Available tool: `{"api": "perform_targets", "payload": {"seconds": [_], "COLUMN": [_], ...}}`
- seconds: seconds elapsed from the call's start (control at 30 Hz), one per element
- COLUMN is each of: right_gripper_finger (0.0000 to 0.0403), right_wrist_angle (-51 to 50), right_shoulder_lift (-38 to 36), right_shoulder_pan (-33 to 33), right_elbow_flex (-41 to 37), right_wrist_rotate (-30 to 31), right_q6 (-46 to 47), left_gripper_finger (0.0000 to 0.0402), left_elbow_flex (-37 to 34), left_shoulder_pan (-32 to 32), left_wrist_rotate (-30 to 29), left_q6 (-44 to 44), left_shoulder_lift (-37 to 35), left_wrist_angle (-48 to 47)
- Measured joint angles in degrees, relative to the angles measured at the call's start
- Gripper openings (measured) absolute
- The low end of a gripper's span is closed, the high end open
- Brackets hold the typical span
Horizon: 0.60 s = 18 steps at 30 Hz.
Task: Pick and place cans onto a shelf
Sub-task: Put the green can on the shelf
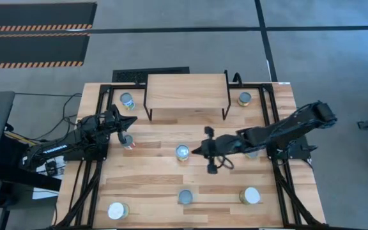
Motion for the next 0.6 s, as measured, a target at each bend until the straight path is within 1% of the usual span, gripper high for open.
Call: {"api": "perform_targets", "payload": {"seconds": [0.13,0.43,0.53,0.6], "right_gripper_finger": [0.0027,0.0133,0.0154,0.0160], "right_wrist_angle": [-4.65,-18.14,-22.96,-24.32], "right_shoulder_lift": [6.29,19.38,22.86,24.73], "right_shoulder_pan": [-0.26,-1.18,-1.56,-2.08], "right_elbow_flex": [5.89,18.95,22.75,24.79], "right_wrist_rotate": [-0.35,-0.31,-0.31,-0.38], "right_q6": [-0.27,-5.19,-7.92,-8.62], "left_gripper_finger": [0.0000,0.0000,0.0000,0.0000], "left_elbow_flex": [-0.01,-0.01,0.01,0.01], "left_shoulder_pan": [0.00,0.01,-0.01,0.00], "left_wrist_rotate": [-0.01,-0.01,-0.01,0.01], "left_q6": [0.01,0.02,0.02,0.02], "left_shoulder_lift": [-0.01,-0.01,-0.02,-0.02], "left_wrist_angle": [0.01,0.01,0.02,0.00]}}
